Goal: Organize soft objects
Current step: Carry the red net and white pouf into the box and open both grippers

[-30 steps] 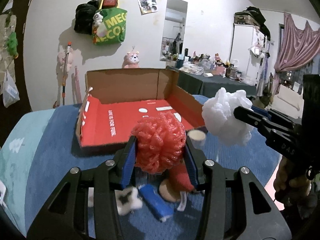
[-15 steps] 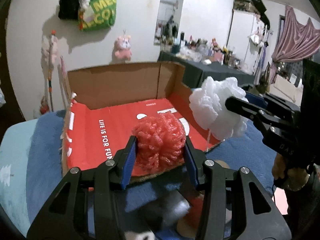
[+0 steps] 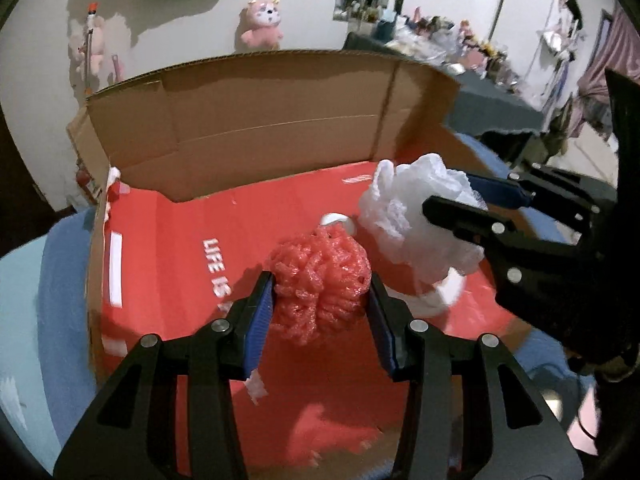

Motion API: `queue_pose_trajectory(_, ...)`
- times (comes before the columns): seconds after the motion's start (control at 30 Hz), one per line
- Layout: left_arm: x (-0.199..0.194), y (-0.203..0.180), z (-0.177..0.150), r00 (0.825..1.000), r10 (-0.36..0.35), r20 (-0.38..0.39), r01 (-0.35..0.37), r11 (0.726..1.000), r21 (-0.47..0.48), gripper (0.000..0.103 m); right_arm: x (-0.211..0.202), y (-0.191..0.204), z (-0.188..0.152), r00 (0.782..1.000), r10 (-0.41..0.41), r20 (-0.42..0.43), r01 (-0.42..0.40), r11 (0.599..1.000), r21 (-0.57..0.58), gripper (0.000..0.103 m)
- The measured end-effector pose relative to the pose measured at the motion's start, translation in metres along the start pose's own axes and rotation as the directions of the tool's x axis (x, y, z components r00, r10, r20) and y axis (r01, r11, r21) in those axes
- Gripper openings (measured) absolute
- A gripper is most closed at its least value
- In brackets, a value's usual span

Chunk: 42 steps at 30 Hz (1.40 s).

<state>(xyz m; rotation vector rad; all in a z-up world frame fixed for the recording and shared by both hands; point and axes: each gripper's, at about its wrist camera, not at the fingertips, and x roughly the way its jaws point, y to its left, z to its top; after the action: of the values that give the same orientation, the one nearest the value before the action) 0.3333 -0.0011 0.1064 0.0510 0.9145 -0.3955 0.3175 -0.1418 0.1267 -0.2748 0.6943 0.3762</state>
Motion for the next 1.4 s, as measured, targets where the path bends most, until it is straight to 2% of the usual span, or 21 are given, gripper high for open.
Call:
queue_pose_trajectory(0.2, 0.031, 0.014, 0.013, 0.999, 0.036, -0.021, -0.036, 0.999, 0.001, 0.043, 0.051, -0.018, 0.014, 0.993, -0.035, -0.111, 0.04, 0.998, 0.042, 0.03)
queue_pose_trajectory(0.33, 0.039, 0.016, 0.015, 0.999, 0.04, -0.013, -0.04, 0.999, 0.007, 0.043, 0.071, -0.02, 0.014, 0.988, -0.043, -0.15, 0.05, 0.998, 0.047, 0.03)
queue_pose_trajectory(0.57, 0.046, 0.018, 0.015, 0.998, 0.056, -0.018, -0.056, 0.998, 0.011, 0.045, 0.077, -0.022, 0.013, 0.986, -0.023, -0.165, 0.031, 0.998, 0.046, 0.048)
queue_pose_trajectory(0.63, 0.05, 0.016, 0.017, 0.998, 0.055, -0.03, -0.055, 0.998, 0.01, 0.056, 0.078, -0.023, 0.012, 0.986, -0.02, -0.168, 0.028, 0.999, 0.046, 0.049)
queue_pose_trajectory(0.8, 0.056, 0.011, 0.014, 0.996, 0.072, -0.061, -0.07, 0.997, 0.031, 0.058, 0.08, -0.026, 0.012, 0.984, 0.0, -0.179, 0.012, 0.998, 0.069, 0.057)
queue_pose_trajectory(0.93, 0.058, 0.012, 0.011, 0.994, 0.082, -0.069, -0.08, 0.996, 0.035, 0.067, 0.082, -0.028, 0.011, 0.982, 0.012, -0.191, 0.003, 0.997, 0.083, 0.064)
queue_pose_trajectory(1.4, 0.045, 0.021, 0.01, 0.997, 0.055, -0.046, -0.055, 0.998, 0.001, 0.075, 0.081, -0.032, 0.009, 0.98, 0.026, -0.198, -0.003, 0.993, 0.116, 0.085)
